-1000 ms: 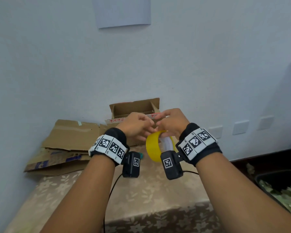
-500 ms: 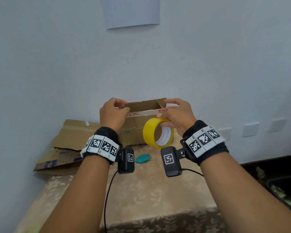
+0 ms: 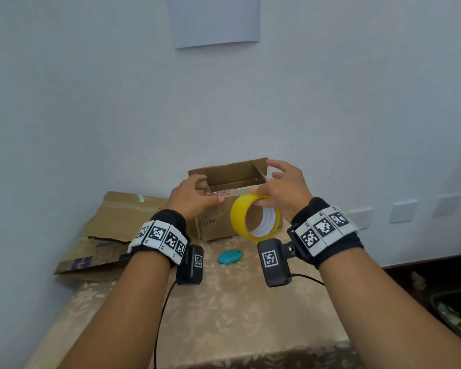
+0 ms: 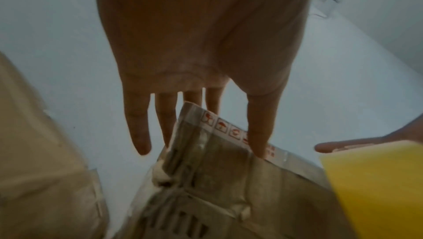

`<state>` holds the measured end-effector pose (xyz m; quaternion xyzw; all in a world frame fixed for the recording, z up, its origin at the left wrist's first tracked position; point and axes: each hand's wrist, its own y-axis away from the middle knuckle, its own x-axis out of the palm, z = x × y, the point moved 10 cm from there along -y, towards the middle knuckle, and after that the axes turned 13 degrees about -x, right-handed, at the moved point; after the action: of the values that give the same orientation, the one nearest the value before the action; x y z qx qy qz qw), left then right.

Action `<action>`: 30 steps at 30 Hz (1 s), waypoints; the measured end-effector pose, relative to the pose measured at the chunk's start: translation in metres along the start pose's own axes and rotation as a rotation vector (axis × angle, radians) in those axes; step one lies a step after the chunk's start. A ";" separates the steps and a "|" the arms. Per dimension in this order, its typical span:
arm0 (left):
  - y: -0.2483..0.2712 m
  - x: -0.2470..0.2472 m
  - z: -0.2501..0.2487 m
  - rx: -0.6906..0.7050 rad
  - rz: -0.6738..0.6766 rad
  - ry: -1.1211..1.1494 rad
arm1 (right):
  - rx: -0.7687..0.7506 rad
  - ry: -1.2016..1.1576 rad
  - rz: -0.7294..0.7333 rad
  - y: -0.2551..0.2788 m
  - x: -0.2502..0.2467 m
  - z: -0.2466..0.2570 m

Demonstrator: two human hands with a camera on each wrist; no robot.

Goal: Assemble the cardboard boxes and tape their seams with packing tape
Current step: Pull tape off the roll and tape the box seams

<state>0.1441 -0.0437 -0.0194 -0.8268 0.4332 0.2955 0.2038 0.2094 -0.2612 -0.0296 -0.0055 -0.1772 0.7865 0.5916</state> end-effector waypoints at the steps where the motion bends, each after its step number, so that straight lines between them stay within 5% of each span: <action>1: -0.002 0.001 -0.002 0.015 0.014 -0.033 | 0.018 -0.004 0.014 0.000 0.003 -0.003; 8: -0.023 0.019 -0.006 -0.025 0.159 -0.272 | 0.061 0.013 0.035 -0.016 0.010 -0.013; 23: -0.074 0.022 -0.002 -0.194 0.286 -0.254 | 0.105 0.224 0.212 -0.046 0.030 -0.018; 30: -0.071 0.020 -0.003 -0.218 0.206 -0.311 | 0.098 0.358 0.234 -0.047 0.029 -0.023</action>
<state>0.2133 -0.0186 -0.0247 -0.7396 0.4443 0.4840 0.1462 0.2491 -0.2166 -0.0314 -0.1370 -0.0292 0.8439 0.5179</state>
